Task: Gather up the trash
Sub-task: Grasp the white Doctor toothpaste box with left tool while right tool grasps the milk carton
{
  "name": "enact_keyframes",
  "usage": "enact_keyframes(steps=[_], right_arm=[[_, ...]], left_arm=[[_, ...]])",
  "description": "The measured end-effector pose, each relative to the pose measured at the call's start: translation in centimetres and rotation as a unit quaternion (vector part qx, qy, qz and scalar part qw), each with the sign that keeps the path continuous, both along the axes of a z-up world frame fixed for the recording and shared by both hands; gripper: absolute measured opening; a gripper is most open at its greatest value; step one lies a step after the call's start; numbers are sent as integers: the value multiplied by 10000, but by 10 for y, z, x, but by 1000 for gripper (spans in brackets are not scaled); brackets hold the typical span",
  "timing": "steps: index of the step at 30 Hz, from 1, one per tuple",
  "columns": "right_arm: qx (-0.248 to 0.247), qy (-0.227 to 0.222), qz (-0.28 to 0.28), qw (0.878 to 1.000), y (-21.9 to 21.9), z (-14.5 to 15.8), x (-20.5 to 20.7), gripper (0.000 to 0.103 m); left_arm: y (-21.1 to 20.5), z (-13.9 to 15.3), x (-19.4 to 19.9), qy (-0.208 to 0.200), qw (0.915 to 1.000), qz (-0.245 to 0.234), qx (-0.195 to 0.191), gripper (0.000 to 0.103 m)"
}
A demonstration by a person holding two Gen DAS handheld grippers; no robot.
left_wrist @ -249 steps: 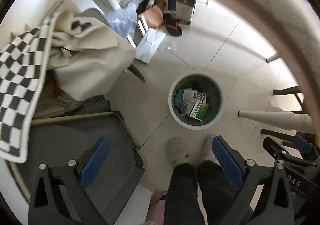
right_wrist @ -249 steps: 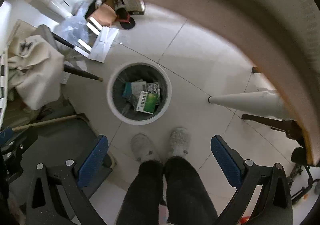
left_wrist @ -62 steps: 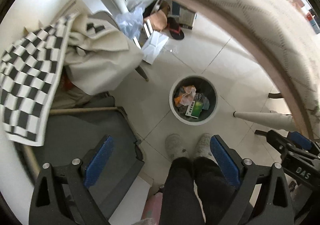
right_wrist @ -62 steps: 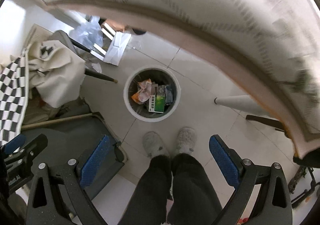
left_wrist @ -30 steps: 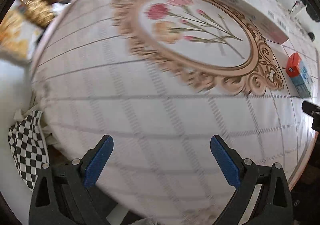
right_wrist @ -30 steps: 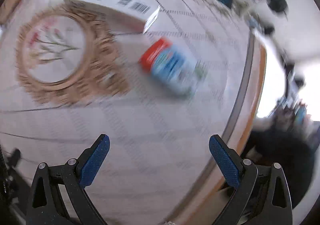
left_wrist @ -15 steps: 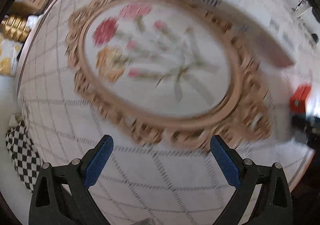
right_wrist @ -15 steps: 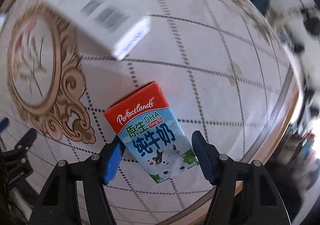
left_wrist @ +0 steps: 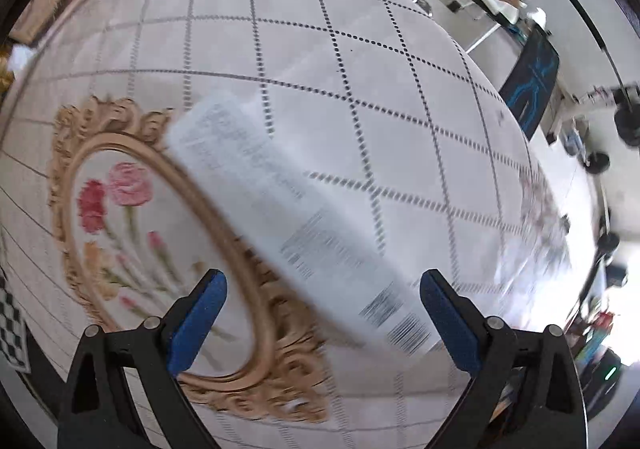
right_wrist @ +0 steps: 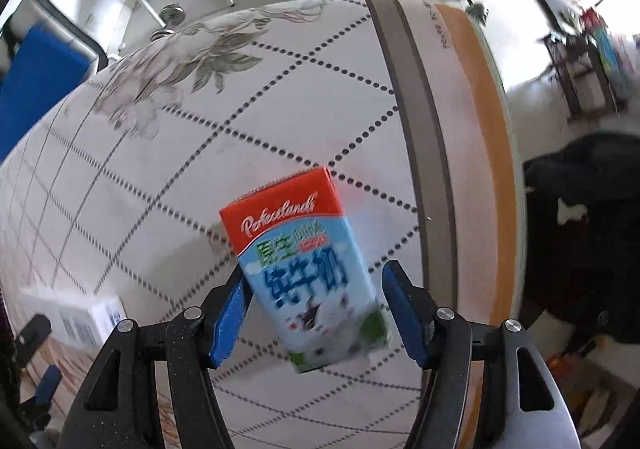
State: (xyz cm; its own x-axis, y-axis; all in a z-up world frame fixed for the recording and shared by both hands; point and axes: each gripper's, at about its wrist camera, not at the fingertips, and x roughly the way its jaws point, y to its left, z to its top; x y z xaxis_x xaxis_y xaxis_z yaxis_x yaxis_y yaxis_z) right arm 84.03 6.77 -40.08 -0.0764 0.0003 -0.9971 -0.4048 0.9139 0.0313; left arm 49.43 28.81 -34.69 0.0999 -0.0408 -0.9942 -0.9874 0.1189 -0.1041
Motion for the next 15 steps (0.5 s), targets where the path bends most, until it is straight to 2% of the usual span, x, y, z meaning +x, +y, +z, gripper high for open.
enact_keyframes(steps=[1, 3, 4, 5, 6, 8, 9, 11, 12, 13, 15], right_arm=[[44, -24, -55, 10000, 2, 0, 2, 71], [-50, -37, -12, 10000, 10, -3, 13, 71], [-93, -65, 36, 9999, 10, -2, 14, 71], [-129, -98, 105, 9998, 11, -3, 7, 71], [-152, -149, 196, 9996, 12, -5, -12, 70], [-111, -254, 390, 9989, 12, -3, -20, 64], [-103, -278, 469, 9985, 14, -1, -25, 55], [-51, -186, 595, 9980, 8, -1, -42, 55], [21, -90, 657, 9978, 5, -2, -48, 55], [25, -69, 718, 9974, 2, -2, -55, 55], [62, 61, 839, 9964, -6, -3, -70, 55]], left_arm=[[6, -7, 1, -83, 9996, 156, -209, 98], [5, -16, 0, -99, 9989, 312, -335, 97], [6, -17, 2, -49, 9988, 356, -336, 93], [3, -18, 7, 72, 9990, 316, -292, 75], [5, -16, 18, 172, 9993, 223, -252, 71], [-4, -13, 20, 173, 9998, -100, -54, 66], [-7, -10, 17, 232, 9993, -298, 47, 60], [-19, -6, 14, 308, 9947, -931, 309, 56], [-27, -6, 14, 364, 9889, -1371, 442, 56], [-38, -4, 14, 400, 9792, -1903, 583, 56], [-69, -3, 6, 656, 9518, -2895, 774, 56]])
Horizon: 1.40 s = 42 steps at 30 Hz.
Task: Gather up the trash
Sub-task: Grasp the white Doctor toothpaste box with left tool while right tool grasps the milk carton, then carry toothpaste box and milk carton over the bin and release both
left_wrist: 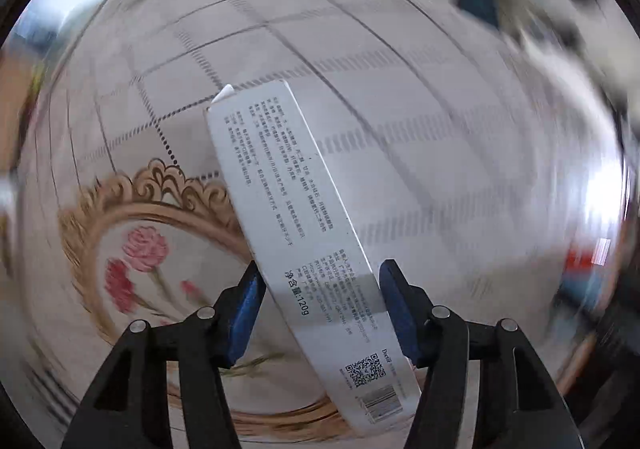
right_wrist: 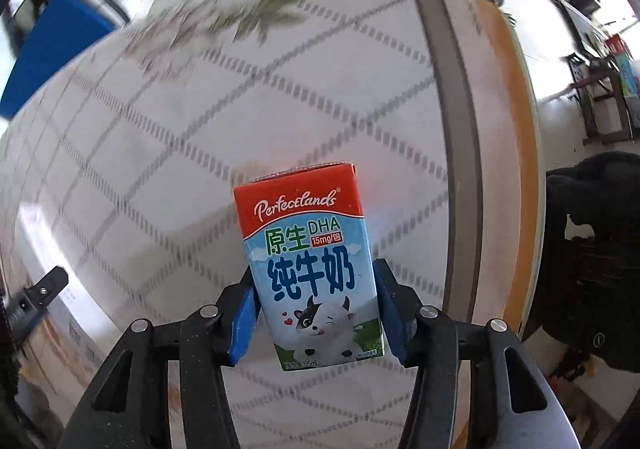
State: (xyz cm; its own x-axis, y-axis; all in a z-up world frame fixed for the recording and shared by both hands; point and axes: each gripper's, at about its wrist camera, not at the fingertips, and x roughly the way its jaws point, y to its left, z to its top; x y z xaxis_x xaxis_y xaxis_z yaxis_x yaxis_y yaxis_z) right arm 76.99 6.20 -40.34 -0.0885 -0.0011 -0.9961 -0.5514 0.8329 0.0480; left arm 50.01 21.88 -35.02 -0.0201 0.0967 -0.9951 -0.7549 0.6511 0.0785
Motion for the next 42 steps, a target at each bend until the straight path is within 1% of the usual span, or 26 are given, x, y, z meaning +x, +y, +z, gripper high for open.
enact_keyframes(steps=[2, 3, 5, 6, 8, 10, 11, 12, 14, 15, 16, 19, 20, 22, 26, 30, 32, 34, 35, 36, 37, 38, 39, 40, 41, 42], right_arm=[[-12, 100, 198, 9998, -9, -2, -23, 55], [-11, 142, 251, 9996, -11, -3, -29, 55], [-24, 262, 359, 9990, -21, -5, -51, 55], [-12, 337, 360, 9988, -23, -7, -57, 55], [27, 492, 328, 9982, -31, -9, -70, 56], [50, 567, 234, 9981, -35, -11, -76, 56], [74, 573, 210, 9981, -35, -11, -76, 56], [52, 563, 219, 9982, -34, -12, -77, 57], [15, 514, 249, 9984, -34, -12, -79, 57], [-15, 490, 272, 9984, -37, -12, -82, 57], [-52, 433, 319, 9985, -35, -12, -83, 57], [-116, 224, 480, 9985, -35, -7, -106, 56], [-112, 195, 512, 9984, -31, -3, -117, 56], [-61, 87, 583, 9982, -29, 0, -127, 55], [69, -47, 710, 9974, -26, 19, -165, 55], [354, -191, 874, 9954, -33, 45, -198, 54], [556, -292, 988, 9931, -36, 60, -224, 54], [766, -427, 1151, 9895, -42, 77, -255, 54], [863, -451, 1239, 9875, -47, 82, -262, 54], [942, -459, 1295, 9860, -55, 88, -271, 54], [1047, -420, 1329, 9847, -64, 95, -295, 54], [1115, -369, 1354, 9838, -82, 104, -299, 54], [1171, -318, 1379, 9830, -91, 109, -320, 54], [1245, -213, 1387, 9822, -103, 112, -345, 54], [1304, -111, 1382, 9817, -110, 113, -367, 54], [1343, 19, 1390, 9811, -122, 112, -390, 54]], left_arm=[[-24, -1, -16, 165, 9986, -504, -68, 56], [-33, -1, -27, 248, 9978, -596, -116, 55], [-50, -3, -52, 247, 9971, -617, -370, 55], [-55, -4, -62, 253, 9973, -552, -422, 55], [-59, -7, -81, 161, 9979, -196, -596, 55], [-55, -16, -95, 77, 9962, 281, -821, 56], [-54, -17, -100, 14, 9952, 455, -863, 56], [-53, -12, -104, -93, 9948, 604, -821, 56], [-52, -7, -103, -148, 9935, 777, -824, 55], [-49, -4, -102, -207, 9931, 831, -796, 45], [-50, 2, -101, -196, 9940, 835, -674, 45], [-38, 19, -102, -254, 9965, 654, -448, 44], [-42, 26, -102, -258, 9973, 580, -382, 44], [-57, 44, -117, -269, 9982, 479, -246, 44], [-78, 85, -149, -319, 9990, 286, 80, 44], [-109, 130, -186, -517, 9978, 191, 381, 44], [-129, 142, -209, -661, 9963, 192, 512, 44], [-138, 146, -228, -793, 9948, 210, 595, 44], [-147, 145, -226, -867, 9939, 233, 639, 44], [-156, 152, -244, -937, 9931, 254, 660, 44], [-157, 145, -251, -973, 9925, 273, 682, 44], [-157, 143, -265, -1019, 9919, 312, 698, 44], [-167, 147, -288, -1067, 9913, 350, 685, 44], [-173, 144, -310, -1099, 9909, 390, 669, 44], [-169, 128, -319, -1126, 9906, 423, 652, 44], [-180, 128, -344, -1141, 9904, 467, 632, 44]])
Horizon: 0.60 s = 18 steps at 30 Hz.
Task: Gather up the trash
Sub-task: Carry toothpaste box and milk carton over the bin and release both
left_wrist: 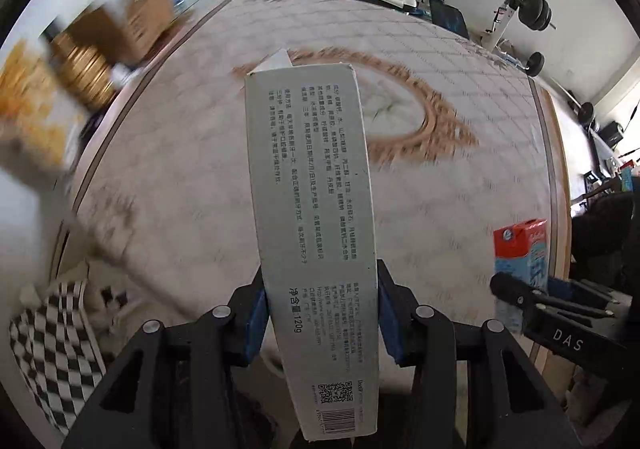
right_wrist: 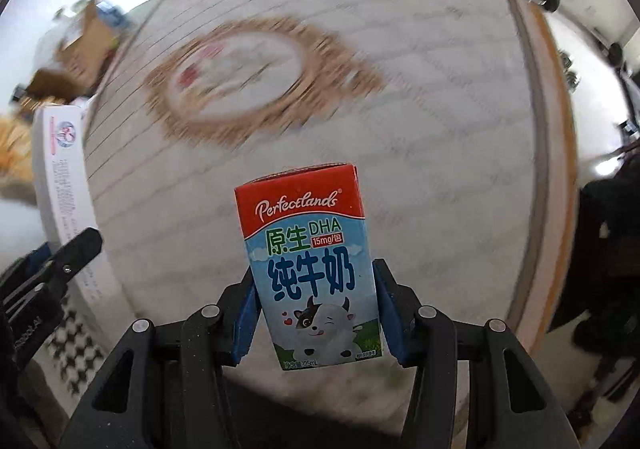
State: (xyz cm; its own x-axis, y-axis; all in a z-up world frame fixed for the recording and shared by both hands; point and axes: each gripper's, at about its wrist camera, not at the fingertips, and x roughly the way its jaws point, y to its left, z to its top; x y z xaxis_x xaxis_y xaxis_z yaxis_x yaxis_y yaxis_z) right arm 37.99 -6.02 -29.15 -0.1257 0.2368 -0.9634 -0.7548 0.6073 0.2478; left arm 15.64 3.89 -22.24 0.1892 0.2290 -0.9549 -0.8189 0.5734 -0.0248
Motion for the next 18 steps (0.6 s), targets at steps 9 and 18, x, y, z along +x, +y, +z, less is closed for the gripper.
enact_keyframes(steps=[9, 18], right_arm=[[-734, 948, 761, 9899, -89, -85, -176, 54], [-1720, 799, 1247, 9739, -100, -294, -232, 54]], left_arm=[[-65, -94, -152, 354, 9916, 742, -994, 44], [-69, -348, -179, 174, 9553, 1351, -2622, 45]])
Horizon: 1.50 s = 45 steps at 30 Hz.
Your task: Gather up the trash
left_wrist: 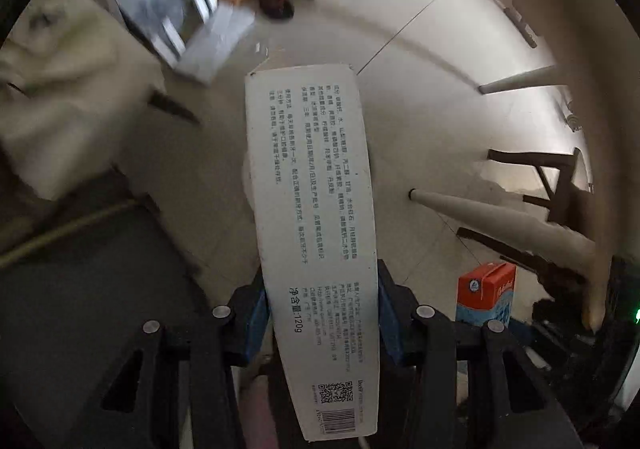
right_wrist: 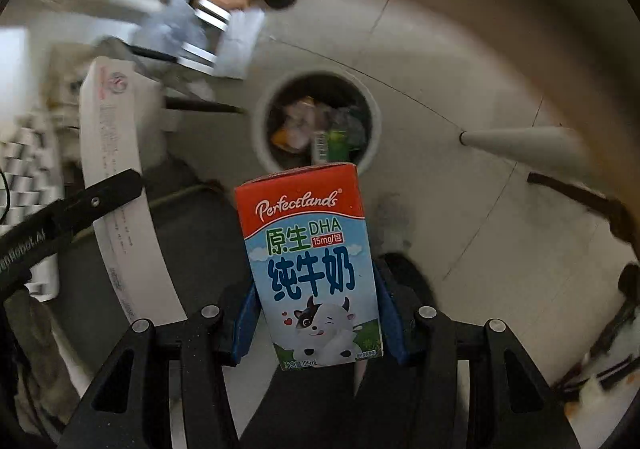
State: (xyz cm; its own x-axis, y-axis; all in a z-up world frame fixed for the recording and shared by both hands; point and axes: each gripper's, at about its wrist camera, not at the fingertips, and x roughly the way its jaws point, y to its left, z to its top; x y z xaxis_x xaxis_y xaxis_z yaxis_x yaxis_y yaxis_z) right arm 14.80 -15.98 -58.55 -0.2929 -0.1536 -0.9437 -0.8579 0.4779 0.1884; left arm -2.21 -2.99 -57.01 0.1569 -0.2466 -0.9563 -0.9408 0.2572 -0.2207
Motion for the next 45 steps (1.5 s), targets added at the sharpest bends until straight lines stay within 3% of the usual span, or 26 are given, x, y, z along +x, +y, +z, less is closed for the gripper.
enact_keyframes(steps=[4, 9, 10, 11, 12, 14, 17, 18, 19, 21, 27, 30, 38, 45], right_arm=[[-180, -169, 33, 9997, 9, -106, 13, 54], [-157, -36, -97, 9998, 27, -197, 27, 54], [-123, -19, -117, 9999, 30, -207, 27, 54], [-62, 19, -108, 9999, 35, -218, 26, 54], [13, 36, -131, 9999, 40, -226, 26, 55], [163, 142, -158, 9996, 49, -239, 24, 55], [322, 208, -171, 9991, 61, -246, 22, 57], [355, 269, -180, 9988, 63, -246, 21, 71], [433, 321, -201, 9983, 65, -242, 20, 93], [548, 252, -154, 9981, 66, -228, 18, 102], [489, -310, 12, 9983, 56, -179, 10, 102], [421, -663, -6, 9969, 45, -141, 8, 102], [412, -1019, -597, 9921, 13, -17, 3, 102], [528, -909, -1434, 9841, -12, 103, -5, 102]], left_arm=[[20, -107, 14, -53, 9995, 200, -259, 46], [40, -193, 25, -197, 9980, 262, -549, 48], [42, -200, 24, -183, 9979, 264, -570, 49], [45, -209, 21, -176, 9978, 296, -562, 61], [47, -213, 19, -176, 9979, 302, -552, 79], [48, -218, 10, -114, 9980, 348, -516, 93], [46, -211, -4, 114, 9983, 372, -440, 95], [45, -205, -9, 243, 9983, 360, -376, 95], [42, -198, -12, 343, 9983, 346, -318, 95], [38, -180, -23, 530, 9980, 332, -115, 95], [14, -108, -25, 1276, 9887, -119, 780, 95], [4, -71, -20, 1442, 9834, -436, 1015, 95], [-10, 13, -4, 1133, 9804, -1216, 1057, 95], [-14, 108, 2, 745, 9707, -2037, 1036, 95]])
